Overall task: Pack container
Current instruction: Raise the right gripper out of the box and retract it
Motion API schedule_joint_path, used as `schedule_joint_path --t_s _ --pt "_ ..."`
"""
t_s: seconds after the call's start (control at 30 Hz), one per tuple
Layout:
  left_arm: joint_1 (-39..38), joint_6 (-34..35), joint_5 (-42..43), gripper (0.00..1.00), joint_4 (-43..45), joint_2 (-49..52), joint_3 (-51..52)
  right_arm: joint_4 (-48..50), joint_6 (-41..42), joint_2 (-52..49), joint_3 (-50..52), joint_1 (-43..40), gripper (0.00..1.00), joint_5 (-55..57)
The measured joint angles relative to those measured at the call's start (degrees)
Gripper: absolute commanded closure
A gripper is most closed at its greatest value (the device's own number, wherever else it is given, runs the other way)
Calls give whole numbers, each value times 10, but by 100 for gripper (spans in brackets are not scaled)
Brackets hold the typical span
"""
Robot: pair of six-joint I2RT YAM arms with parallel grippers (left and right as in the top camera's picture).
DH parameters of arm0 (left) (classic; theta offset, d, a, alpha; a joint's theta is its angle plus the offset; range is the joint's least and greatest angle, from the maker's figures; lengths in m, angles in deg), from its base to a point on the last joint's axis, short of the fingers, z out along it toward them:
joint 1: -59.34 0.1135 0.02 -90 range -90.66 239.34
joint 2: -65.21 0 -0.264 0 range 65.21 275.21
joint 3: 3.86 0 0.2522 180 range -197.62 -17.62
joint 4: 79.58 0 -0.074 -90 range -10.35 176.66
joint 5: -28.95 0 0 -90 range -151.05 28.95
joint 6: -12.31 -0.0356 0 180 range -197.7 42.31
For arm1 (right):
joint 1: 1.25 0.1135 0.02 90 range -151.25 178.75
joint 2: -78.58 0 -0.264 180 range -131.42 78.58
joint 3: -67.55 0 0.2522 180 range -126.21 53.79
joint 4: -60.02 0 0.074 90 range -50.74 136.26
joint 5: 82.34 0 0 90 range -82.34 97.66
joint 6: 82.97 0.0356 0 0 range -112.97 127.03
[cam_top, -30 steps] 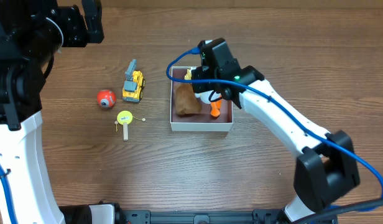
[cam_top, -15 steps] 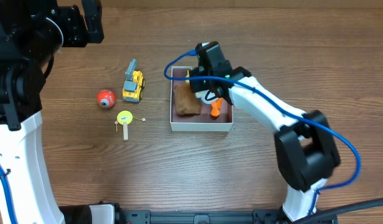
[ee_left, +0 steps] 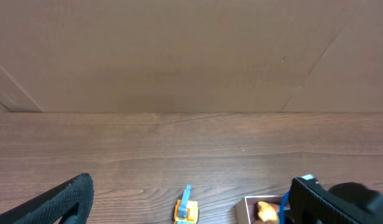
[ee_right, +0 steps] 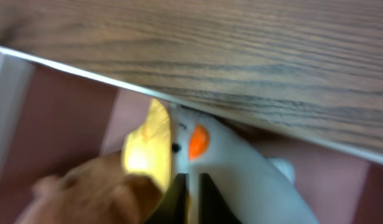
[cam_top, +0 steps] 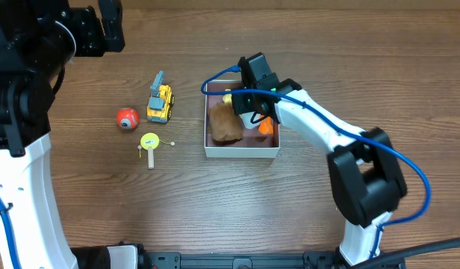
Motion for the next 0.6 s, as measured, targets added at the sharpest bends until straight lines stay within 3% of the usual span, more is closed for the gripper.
schedule_joint_path --t_s 0.03,0.1,0.17,0.27,0.6 --pt "0 0 0 0 0 0 0 -10 -7 15 -4 0 48 0" --pt "0 0 0 0 0 0 0 -33 -11 45 -19 0 32 0" --pt "0 0 0 0 0 0 0 -62 -26 86 -37 -1 24 0" --pt "0 0 0 0 0 0 0 -103 -33 153 -51 -9 1 2" --pt "0 0 0 0 0 0 0 -270 38 248 -56 -156 0 0"
